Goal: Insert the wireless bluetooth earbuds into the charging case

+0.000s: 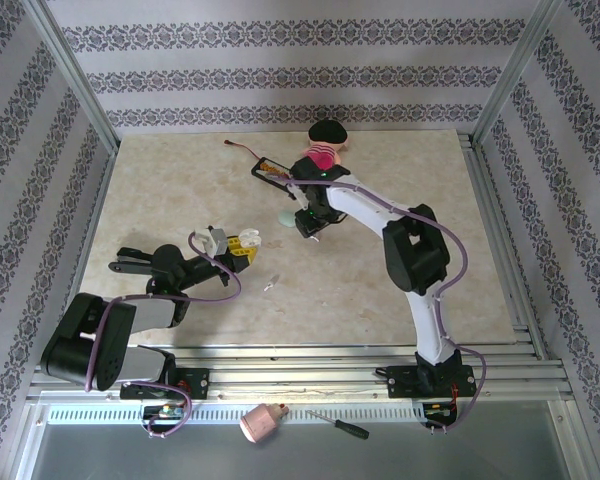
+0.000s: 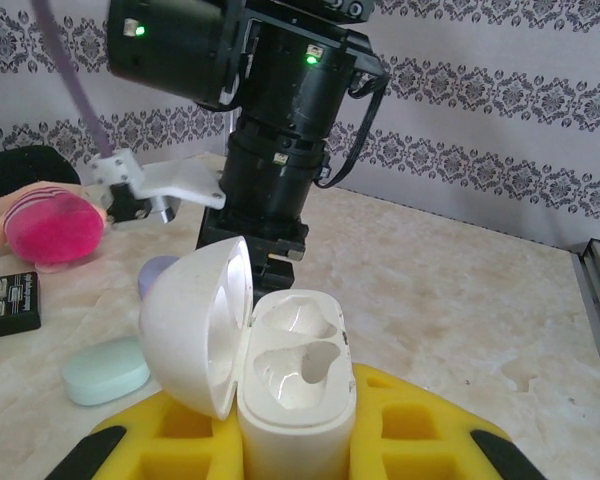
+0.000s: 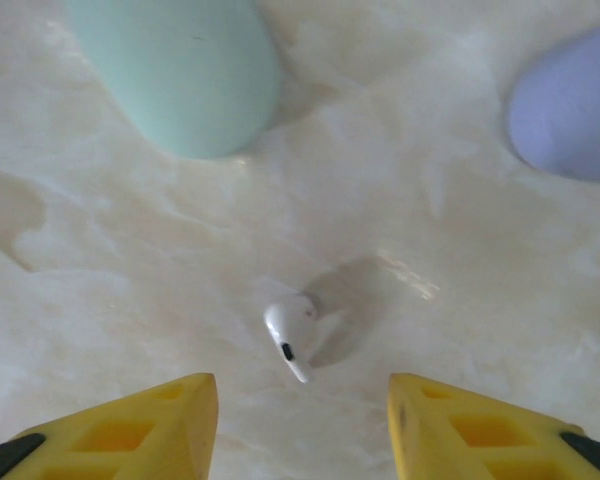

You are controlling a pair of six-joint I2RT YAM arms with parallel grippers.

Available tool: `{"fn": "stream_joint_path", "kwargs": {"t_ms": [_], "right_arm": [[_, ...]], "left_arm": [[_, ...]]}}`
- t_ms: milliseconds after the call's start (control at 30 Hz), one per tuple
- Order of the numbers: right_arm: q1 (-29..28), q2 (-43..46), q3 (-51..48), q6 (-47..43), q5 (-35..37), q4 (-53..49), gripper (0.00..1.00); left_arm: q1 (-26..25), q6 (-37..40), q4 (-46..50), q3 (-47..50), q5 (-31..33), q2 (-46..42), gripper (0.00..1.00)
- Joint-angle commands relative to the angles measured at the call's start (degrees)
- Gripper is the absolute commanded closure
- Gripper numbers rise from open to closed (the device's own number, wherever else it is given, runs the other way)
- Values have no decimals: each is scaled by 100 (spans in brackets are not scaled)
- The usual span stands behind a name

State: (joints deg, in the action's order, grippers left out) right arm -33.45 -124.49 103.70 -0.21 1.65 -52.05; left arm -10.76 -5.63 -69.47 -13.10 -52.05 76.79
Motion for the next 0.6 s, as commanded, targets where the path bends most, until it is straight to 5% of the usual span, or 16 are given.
{"fn": "stream_joint_path", "kwargs": {"t_ms": [0,567], "right_arm": [[-99,-406,487,-343,273,-859,55],[-198,-1819,2501,-418,514,-2234,65]], "left_arm": [[9,178,99,51,-62,-222,96],[5,294,329,17,-271,-206,96]]}}
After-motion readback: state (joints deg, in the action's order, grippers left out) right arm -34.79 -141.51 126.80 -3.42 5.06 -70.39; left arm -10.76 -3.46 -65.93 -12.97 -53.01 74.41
